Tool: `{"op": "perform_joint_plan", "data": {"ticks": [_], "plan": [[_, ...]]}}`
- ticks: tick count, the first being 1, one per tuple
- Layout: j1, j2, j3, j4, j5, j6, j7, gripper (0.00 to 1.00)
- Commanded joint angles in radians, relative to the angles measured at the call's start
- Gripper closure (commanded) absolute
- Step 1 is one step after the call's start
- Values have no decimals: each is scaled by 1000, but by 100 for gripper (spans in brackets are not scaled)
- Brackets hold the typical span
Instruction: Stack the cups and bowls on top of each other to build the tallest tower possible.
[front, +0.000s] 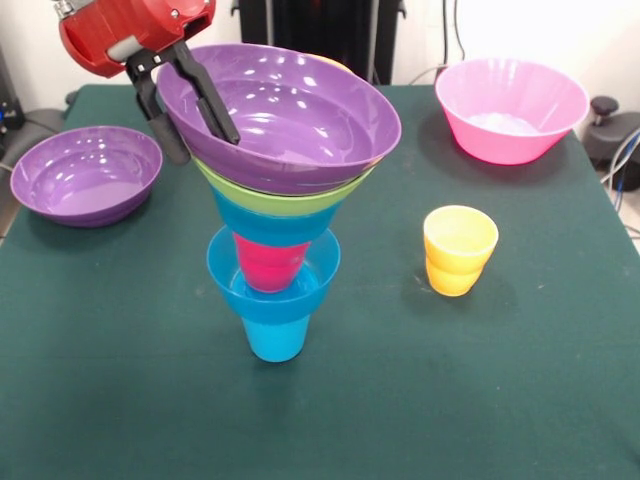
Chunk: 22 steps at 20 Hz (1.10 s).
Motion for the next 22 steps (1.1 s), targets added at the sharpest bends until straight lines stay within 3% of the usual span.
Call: {"op": "perform_joint_plan", "data": {"ticks": [1,22], "plan": [[64,1,-57,-58,-36,133,-268,0],[66,11,-57,-103,-35,192,-303,0]]}}
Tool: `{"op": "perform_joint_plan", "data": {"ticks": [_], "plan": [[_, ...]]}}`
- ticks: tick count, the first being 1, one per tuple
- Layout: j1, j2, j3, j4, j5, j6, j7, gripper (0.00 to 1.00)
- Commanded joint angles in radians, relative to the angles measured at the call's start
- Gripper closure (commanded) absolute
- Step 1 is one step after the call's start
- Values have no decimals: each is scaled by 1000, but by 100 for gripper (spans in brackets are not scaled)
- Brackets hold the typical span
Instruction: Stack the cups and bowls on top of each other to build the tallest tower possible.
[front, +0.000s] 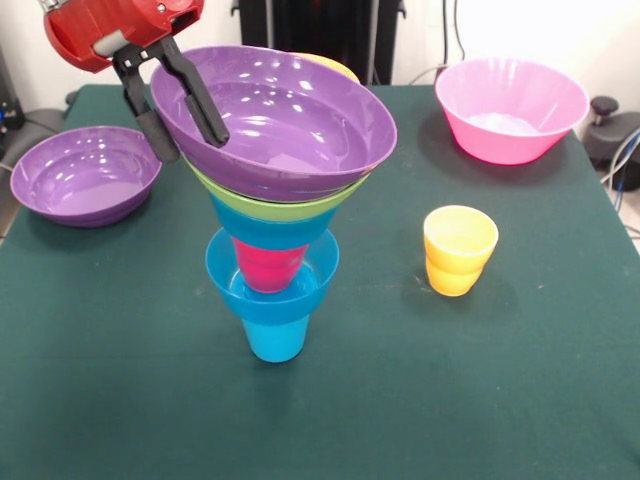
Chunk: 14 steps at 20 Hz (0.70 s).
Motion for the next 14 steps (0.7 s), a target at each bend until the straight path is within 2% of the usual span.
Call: {"op": "perform_joint_plan", "data": {"ticks": [1,9,14], "plan": [[54,11,-56,-55,-35,145,-302,0],[49,3,-49,-25,-35,130,-269,0],[54,-8,-45,-29,-20,153,-260,0]]}}
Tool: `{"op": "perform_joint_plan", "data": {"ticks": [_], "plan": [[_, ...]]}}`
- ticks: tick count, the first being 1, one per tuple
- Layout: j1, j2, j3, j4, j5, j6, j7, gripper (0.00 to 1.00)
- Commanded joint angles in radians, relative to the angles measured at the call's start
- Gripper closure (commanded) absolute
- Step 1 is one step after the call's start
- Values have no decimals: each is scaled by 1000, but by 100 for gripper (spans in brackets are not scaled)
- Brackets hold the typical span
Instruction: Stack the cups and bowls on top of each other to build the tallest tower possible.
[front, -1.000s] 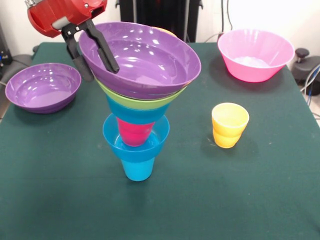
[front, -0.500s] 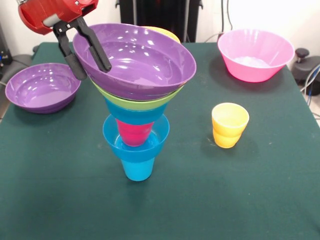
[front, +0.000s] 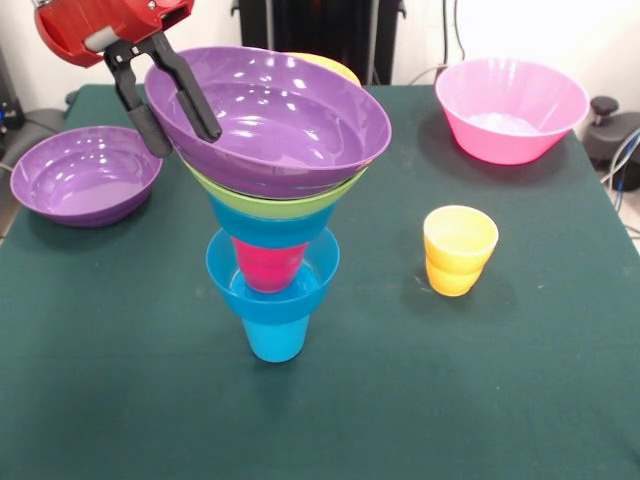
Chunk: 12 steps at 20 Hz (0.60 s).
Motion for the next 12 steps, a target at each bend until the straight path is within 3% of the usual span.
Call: {"op": "perform_joint_plan", "data": {"ticks": [1,12], "plan": [[57,-7,-46,-17,-18,117,-257,0],[88,-30,-52,-71,23,207,-234,0]]}}
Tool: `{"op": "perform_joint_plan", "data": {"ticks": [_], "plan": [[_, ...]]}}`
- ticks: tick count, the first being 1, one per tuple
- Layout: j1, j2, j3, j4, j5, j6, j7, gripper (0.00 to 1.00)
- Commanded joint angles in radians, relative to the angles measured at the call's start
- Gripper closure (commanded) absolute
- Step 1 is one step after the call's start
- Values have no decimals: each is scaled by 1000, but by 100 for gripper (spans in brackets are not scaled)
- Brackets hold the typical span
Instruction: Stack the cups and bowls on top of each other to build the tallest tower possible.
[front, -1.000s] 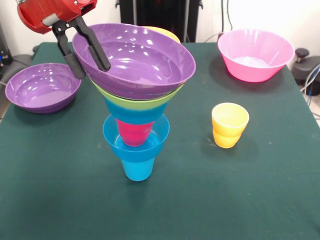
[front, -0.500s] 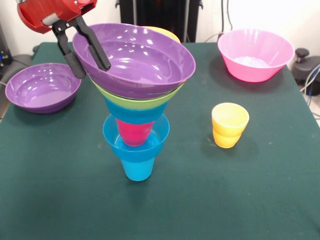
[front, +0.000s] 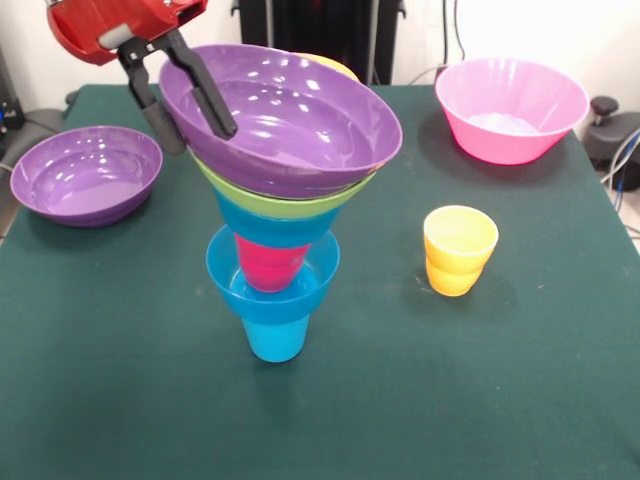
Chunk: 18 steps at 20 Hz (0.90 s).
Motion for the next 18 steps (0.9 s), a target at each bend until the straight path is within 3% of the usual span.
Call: {"op": "perform_joint_plan", "data": {"ticks": [1,13,18], "plan": [[67,-37,-49,-59,15,191,-232,0],[49,-60,-51,-30,28,204,-236,0],[49,-56,-61,-60,-7,223,-302,0]]}}
